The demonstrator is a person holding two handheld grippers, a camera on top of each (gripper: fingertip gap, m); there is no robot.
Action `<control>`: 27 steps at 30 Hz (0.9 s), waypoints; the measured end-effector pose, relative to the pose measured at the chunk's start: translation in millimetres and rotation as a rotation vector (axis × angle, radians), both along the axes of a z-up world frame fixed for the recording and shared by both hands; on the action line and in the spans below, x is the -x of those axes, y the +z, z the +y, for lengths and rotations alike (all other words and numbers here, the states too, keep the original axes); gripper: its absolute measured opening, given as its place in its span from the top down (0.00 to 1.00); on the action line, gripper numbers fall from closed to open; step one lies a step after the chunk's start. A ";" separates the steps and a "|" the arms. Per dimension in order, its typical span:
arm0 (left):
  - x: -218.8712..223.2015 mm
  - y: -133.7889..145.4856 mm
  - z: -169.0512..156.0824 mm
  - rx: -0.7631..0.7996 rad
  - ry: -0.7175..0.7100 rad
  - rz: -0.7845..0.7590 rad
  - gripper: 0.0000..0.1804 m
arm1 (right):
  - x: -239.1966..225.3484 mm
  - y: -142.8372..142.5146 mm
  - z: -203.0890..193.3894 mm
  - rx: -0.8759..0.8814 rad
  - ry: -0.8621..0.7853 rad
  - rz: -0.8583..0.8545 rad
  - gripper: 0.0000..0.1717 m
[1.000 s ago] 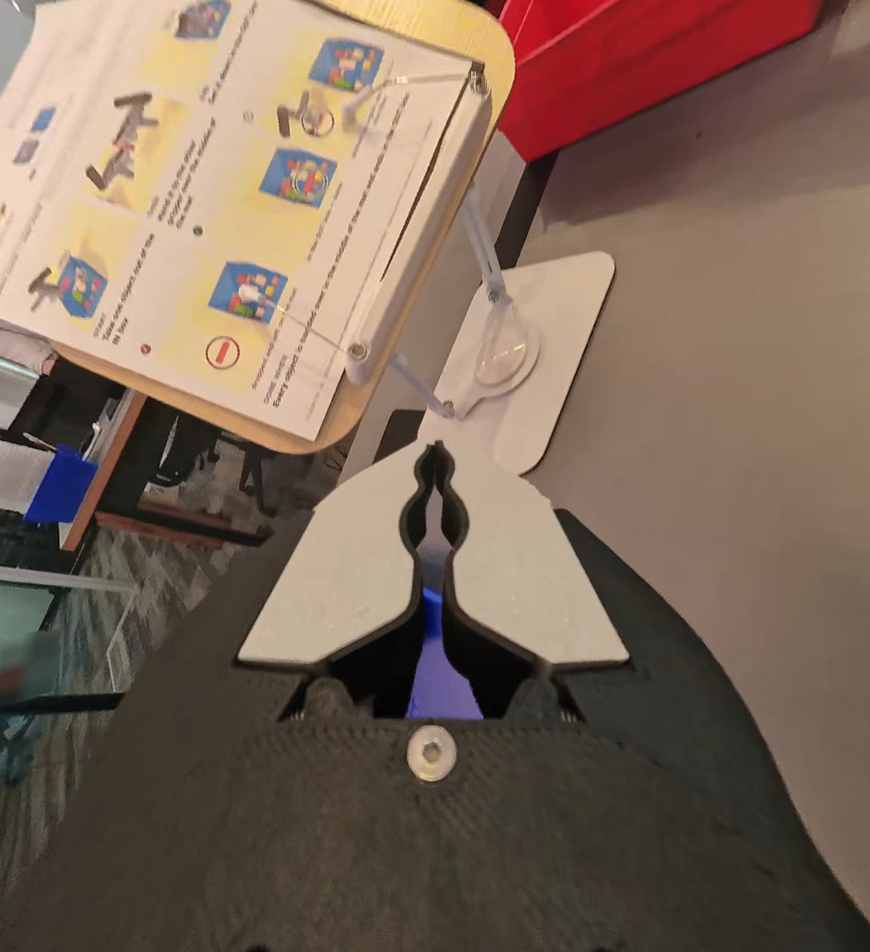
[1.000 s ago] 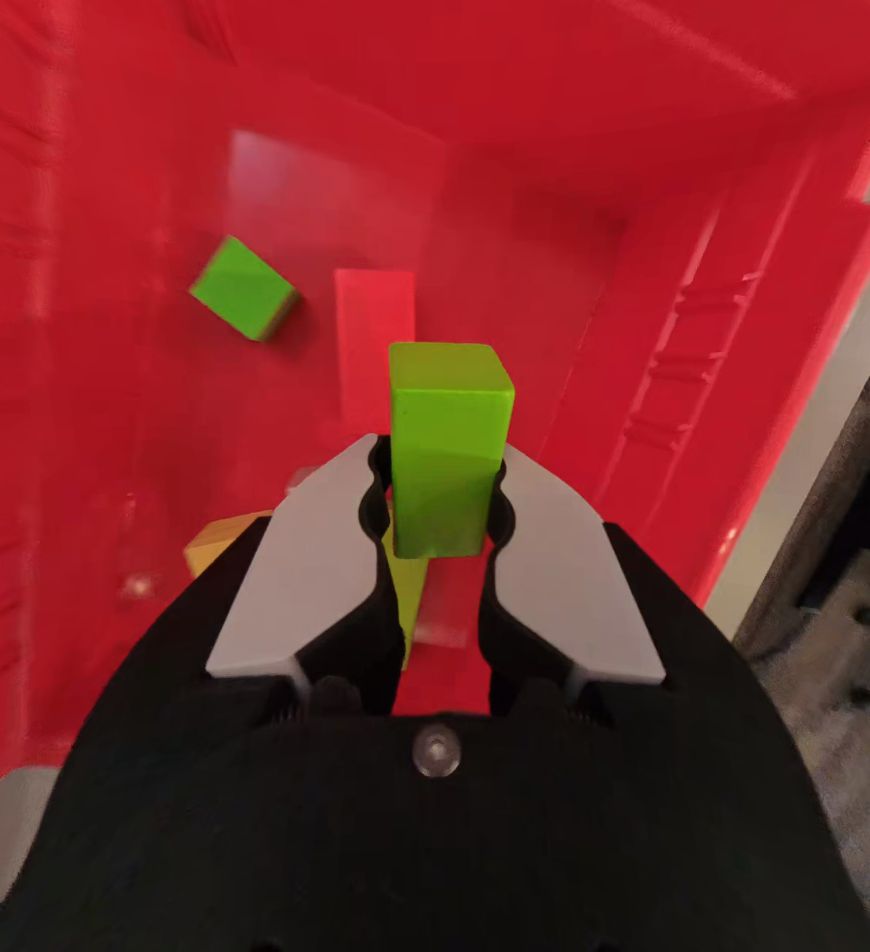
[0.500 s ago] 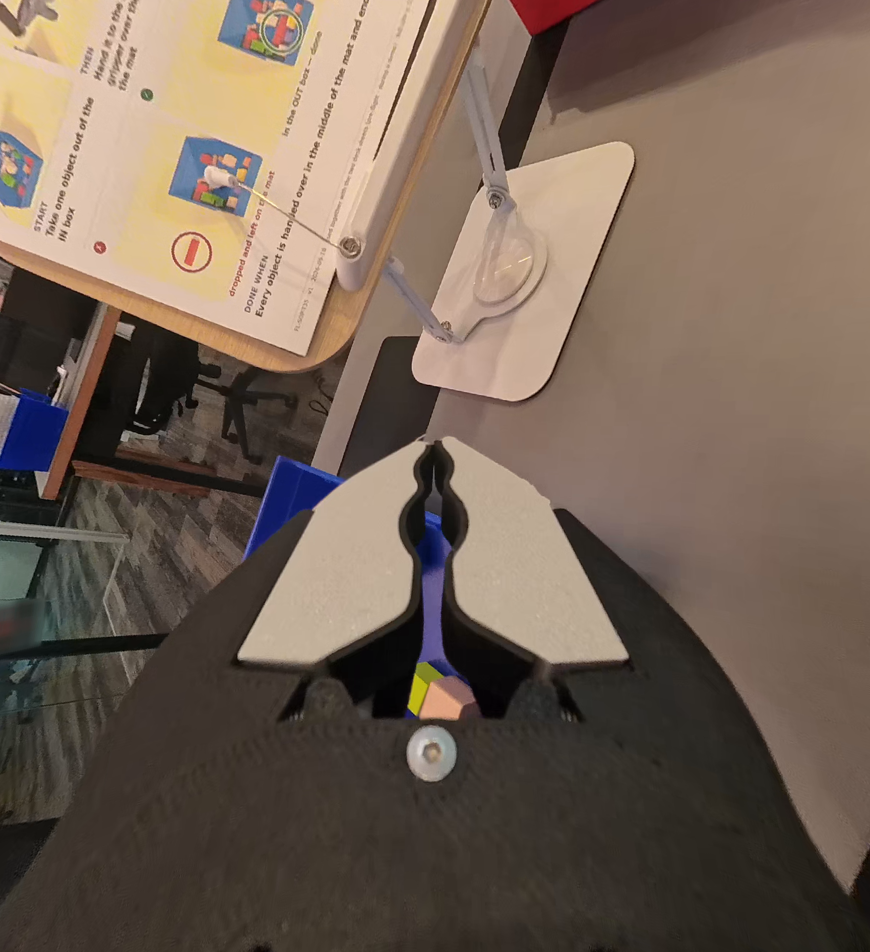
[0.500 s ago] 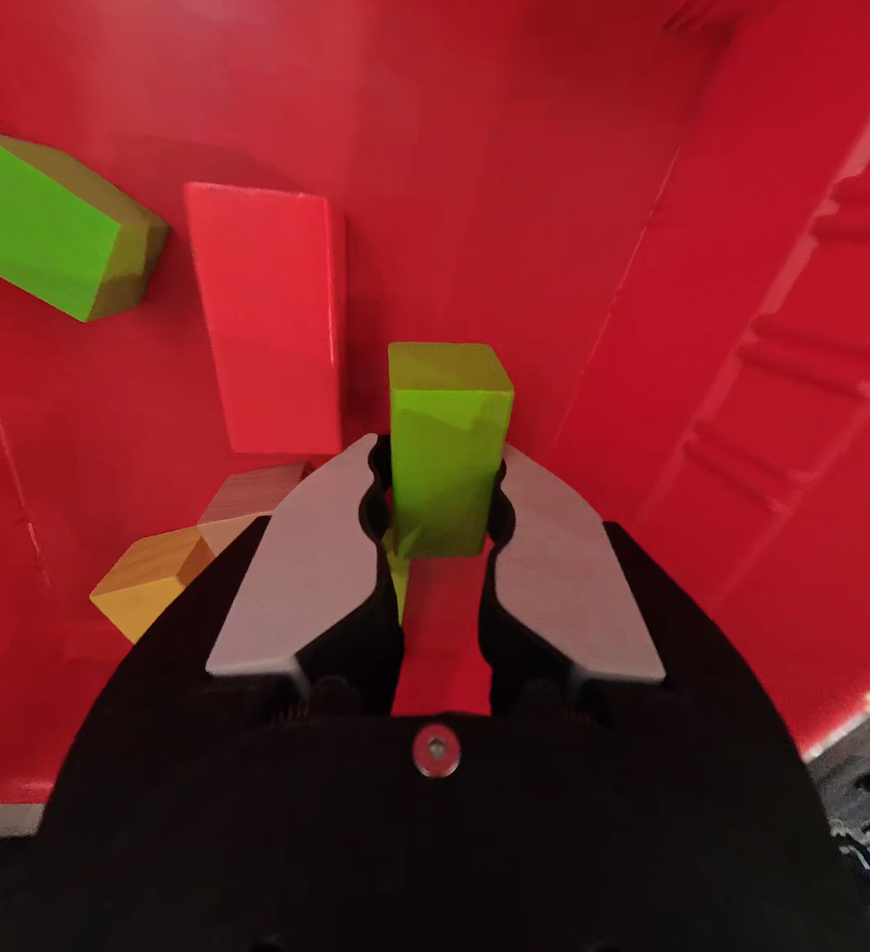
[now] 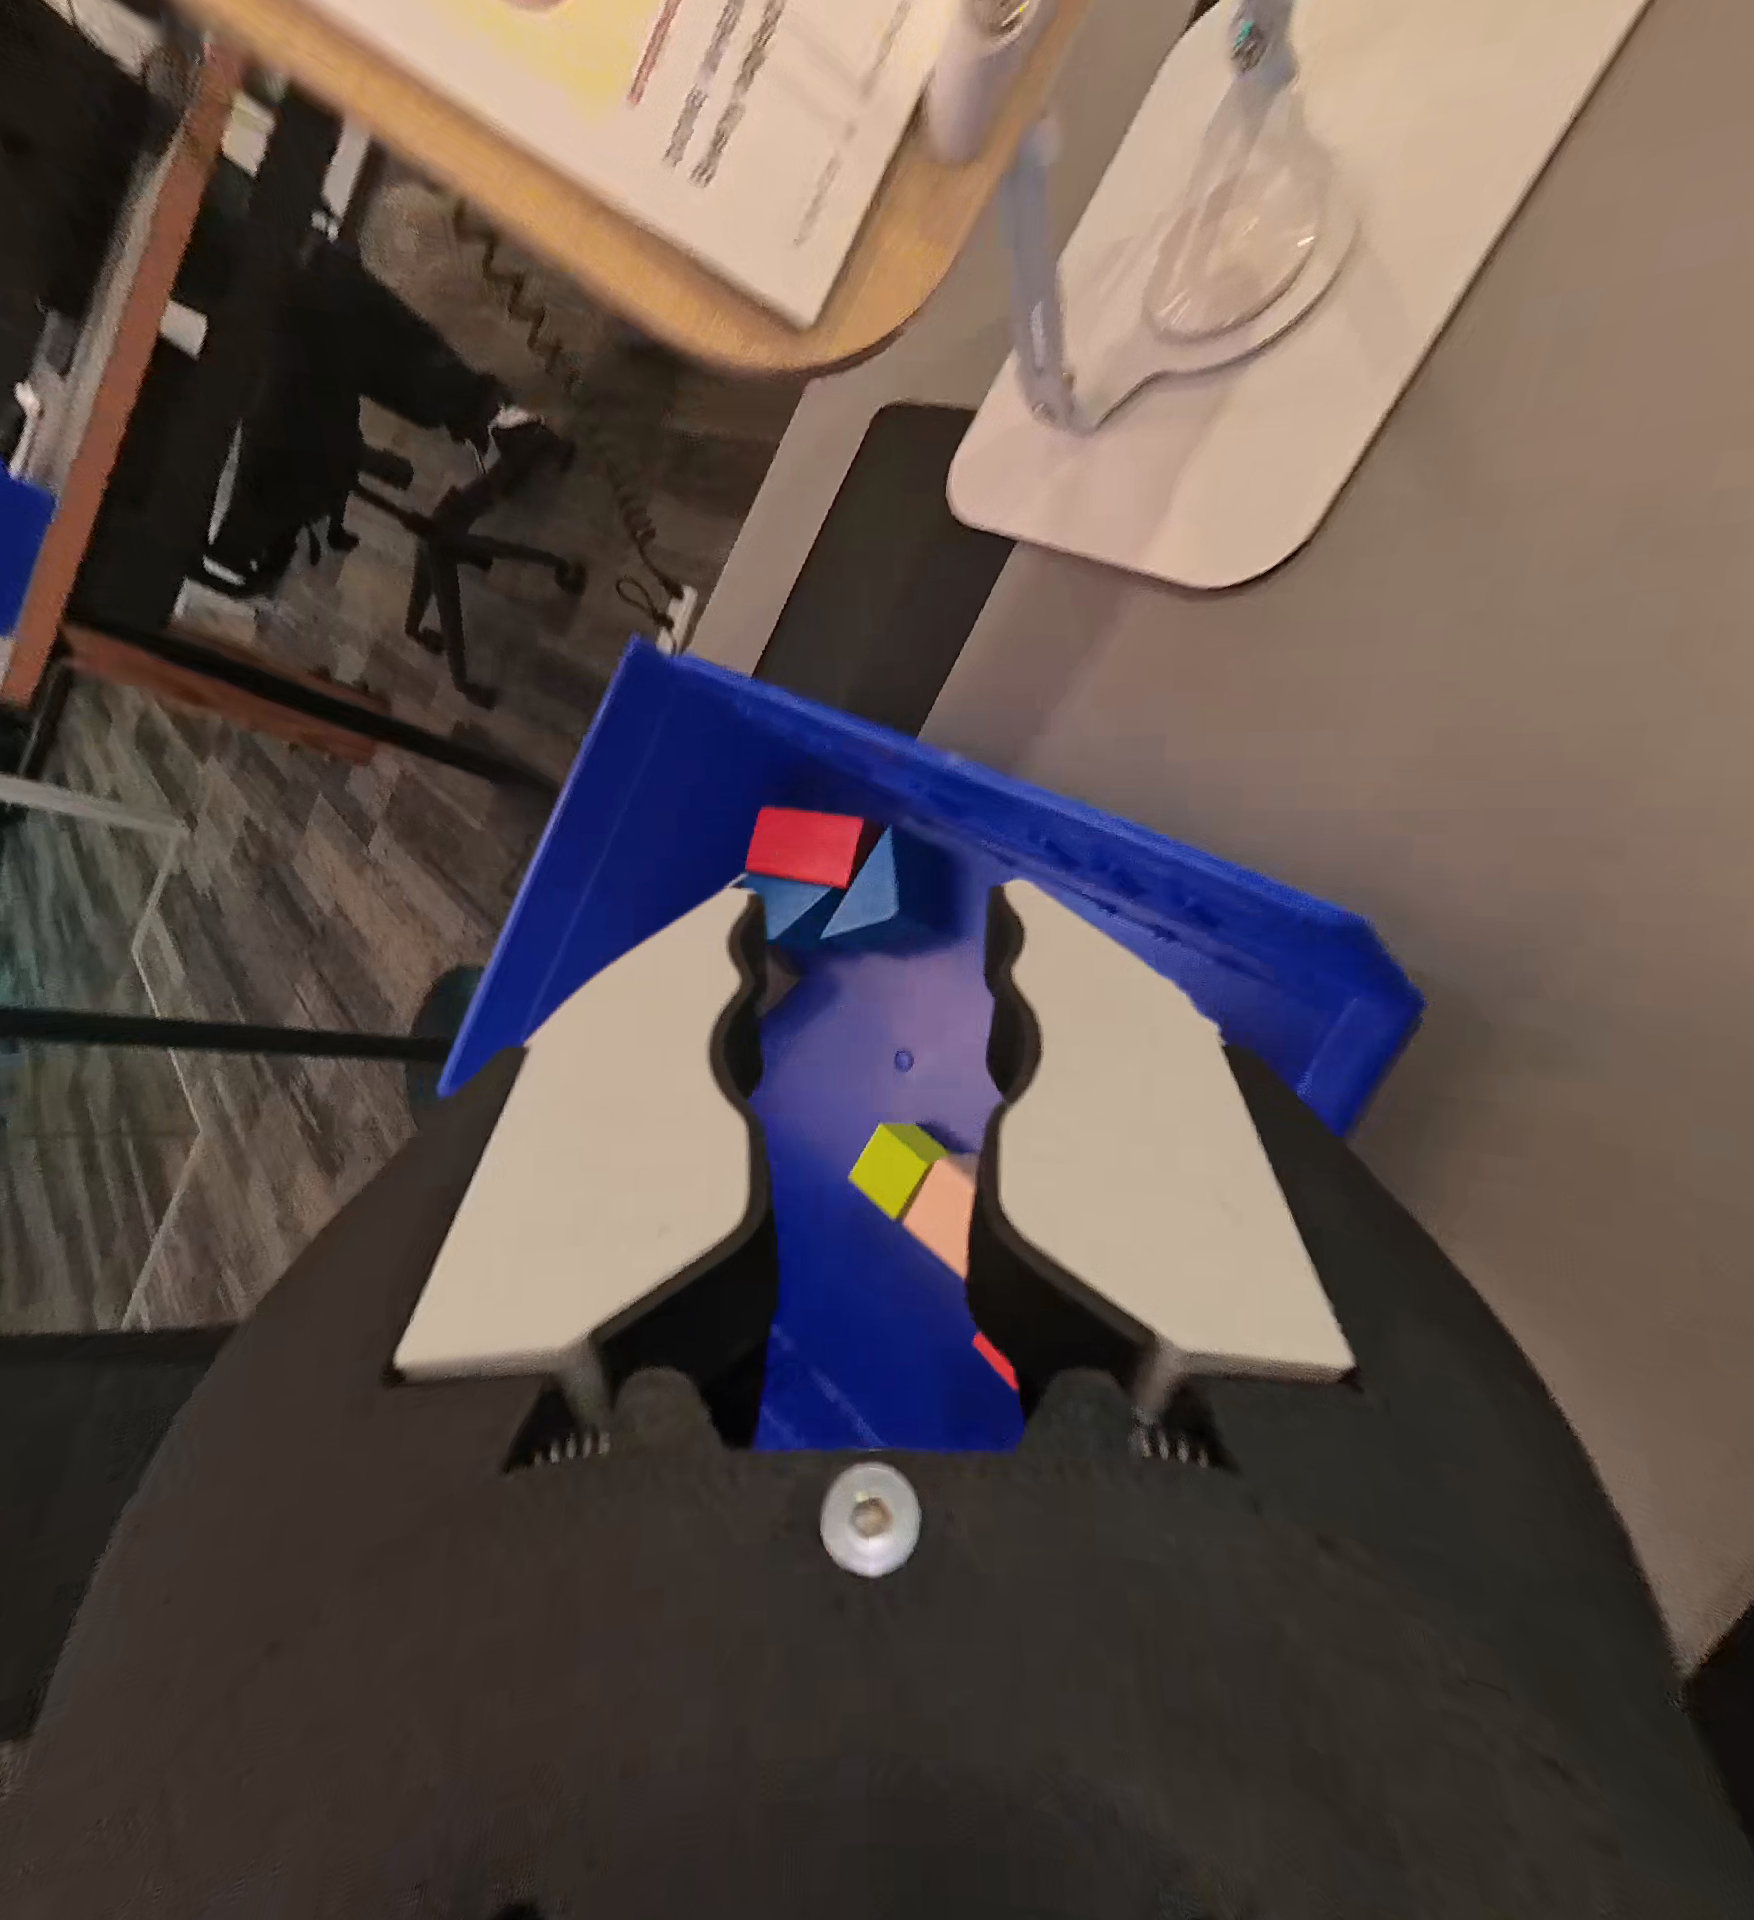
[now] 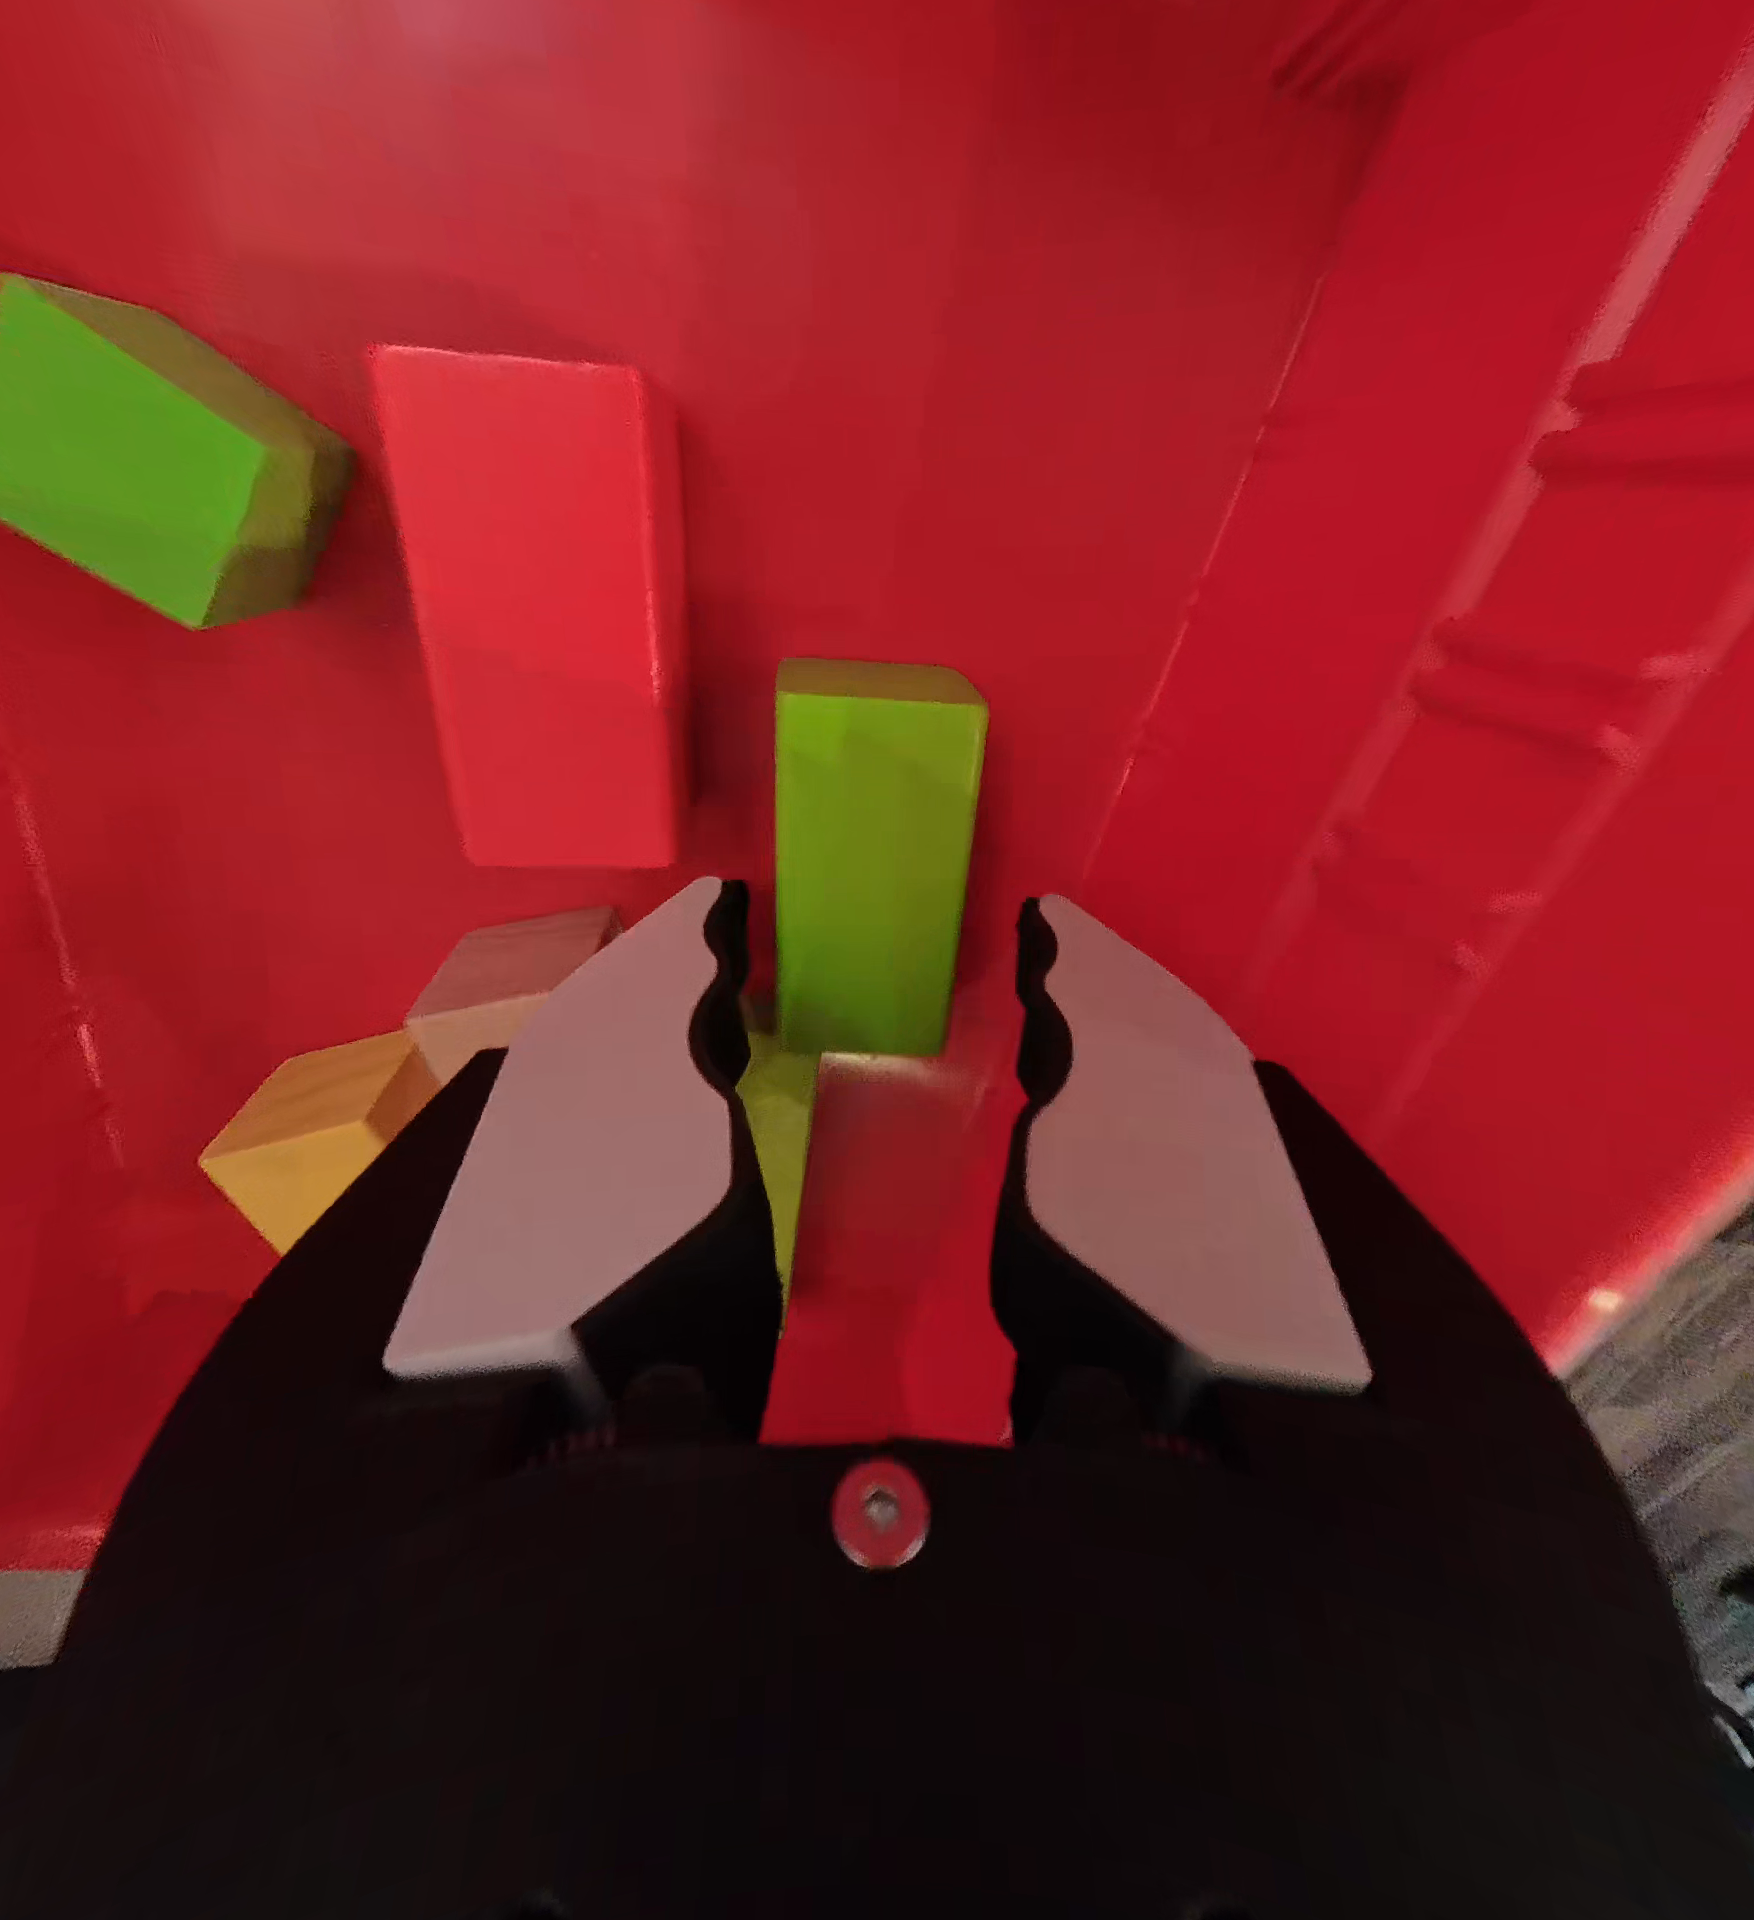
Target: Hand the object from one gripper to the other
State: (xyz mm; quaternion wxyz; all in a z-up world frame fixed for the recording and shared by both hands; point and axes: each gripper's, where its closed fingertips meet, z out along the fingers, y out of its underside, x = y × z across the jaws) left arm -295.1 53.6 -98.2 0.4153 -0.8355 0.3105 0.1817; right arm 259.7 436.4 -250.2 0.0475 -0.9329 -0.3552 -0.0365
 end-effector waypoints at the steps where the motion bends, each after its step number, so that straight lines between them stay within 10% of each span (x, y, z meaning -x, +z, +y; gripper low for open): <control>1: 10.3 -0.8 2.3 0.010 0.025 -0.005 0.76 | 0.4 6.8 0.1 -0.029 0.005 0.006 0.72; 16: 132.7 -137.2 87.9 0.518 0.436 -0.198 0.69 | 29.5 97.2 -58.6 -0.314 0.197 0.107 0.73; 27: 149.2 -153.5 100.8 0.485 0.522 -0.181 0.81 | 43.2 120.2 -73.1 -0.406 0.270 0.134 0.74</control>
